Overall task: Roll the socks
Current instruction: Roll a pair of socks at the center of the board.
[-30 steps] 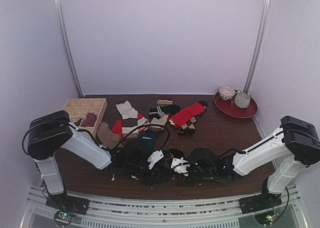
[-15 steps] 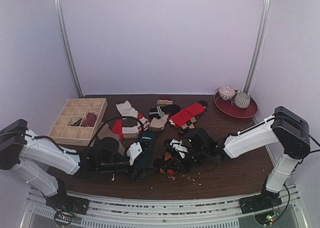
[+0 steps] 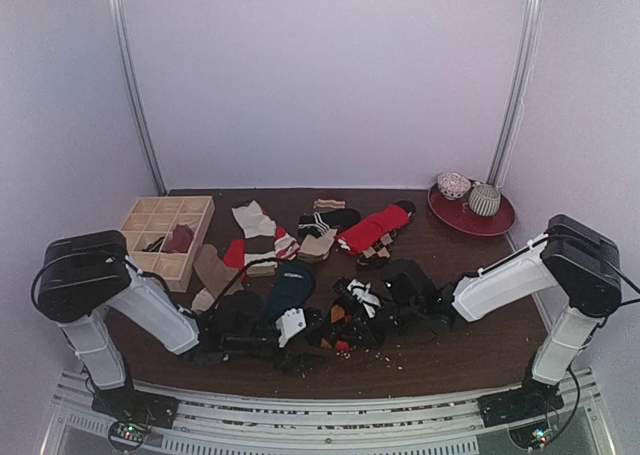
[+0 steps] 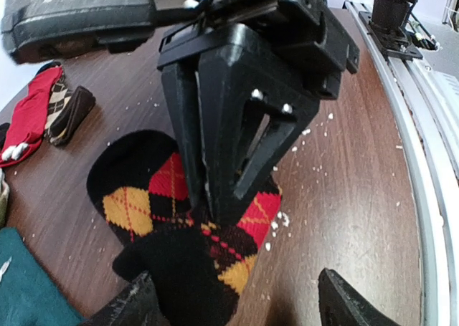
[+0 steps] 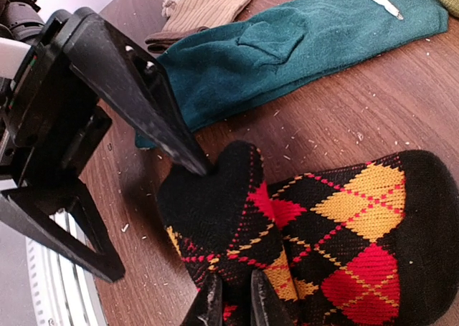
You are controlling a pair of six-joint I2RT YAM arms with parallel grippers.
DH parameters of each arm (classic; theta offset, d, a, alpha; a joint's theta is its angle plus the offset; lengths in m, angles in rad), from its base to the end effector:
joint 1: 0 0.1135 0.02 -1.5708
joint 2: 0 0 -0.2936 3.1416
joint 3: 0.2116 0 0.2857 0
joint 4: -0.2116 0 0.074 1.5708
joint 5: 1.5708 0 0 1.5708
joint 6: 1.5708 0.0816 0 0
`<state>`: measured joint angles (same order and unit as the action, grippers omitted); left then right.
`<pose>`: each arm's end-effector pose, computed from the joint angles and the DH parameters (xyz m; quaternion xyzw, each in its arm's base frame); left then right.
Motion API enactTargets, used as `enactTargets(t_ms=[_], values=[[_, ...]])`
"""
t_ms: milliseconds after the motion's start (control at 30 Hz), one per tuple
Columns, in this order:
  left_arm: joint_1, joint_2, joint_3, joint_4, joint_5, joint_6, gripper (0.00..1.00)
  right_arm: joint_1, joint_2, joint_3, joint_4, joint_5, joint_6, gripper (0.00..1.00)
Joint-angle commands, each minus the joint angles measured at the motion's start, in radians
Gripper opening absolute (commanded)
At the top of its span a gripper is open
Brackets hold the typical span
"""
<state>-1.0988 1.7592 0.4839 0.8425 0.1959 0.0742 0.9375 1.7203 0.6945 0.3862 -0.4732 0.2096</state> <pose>0.1466 -0.3221 0.0876 0.5079 0.6691 -0.3347 0.4270 0.1934 0.3263 0.1085 -0.4076 0.7743 0.4128 0.2530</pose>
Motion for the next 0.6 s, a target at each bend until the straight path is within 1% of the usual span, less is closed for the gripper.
enactTargets(t_ms=[0, 133, 267, 367, 433, 567], values=[[0.001, 0.040, 0.054, 0.112, 0.061, 0.028, 0.75, 0.000, 0.062, -0.066, -0.234, -0.019, -0.001, 0.13], [0.001, 0.069, 0.063, 0.116, 0.060, 0.030, 0.75, -0.001, 0.063, -0.069, -0.238, -0.024, -0.005, 0.13], [0.001, 0.122, 0.103, 0.060, 0.070, 0.027, 0.74, -0.002, 0.061, -0.065, -0.247, -0.029, -0.009, 0.13], [0.001, 0.156, 0.140, -0.024, 0.084, 0.007, 0.70, -0.005, 0.060, -0.061, -0.259, -0.033, -0.014, 0.13], [0.002, 0.174, 0.145, -0.046, 0.089, -0.013, 0.67, -0.005, 0.059, -0.060, -0.266, -0.038, -0.017, 0.13], [0.000, 0.174, 0.172, -0.143, 0.088, -0.038, 0.60, -0.016, 0.061, -0.058, -0.274, -0.063, -0.020, 0.13]])
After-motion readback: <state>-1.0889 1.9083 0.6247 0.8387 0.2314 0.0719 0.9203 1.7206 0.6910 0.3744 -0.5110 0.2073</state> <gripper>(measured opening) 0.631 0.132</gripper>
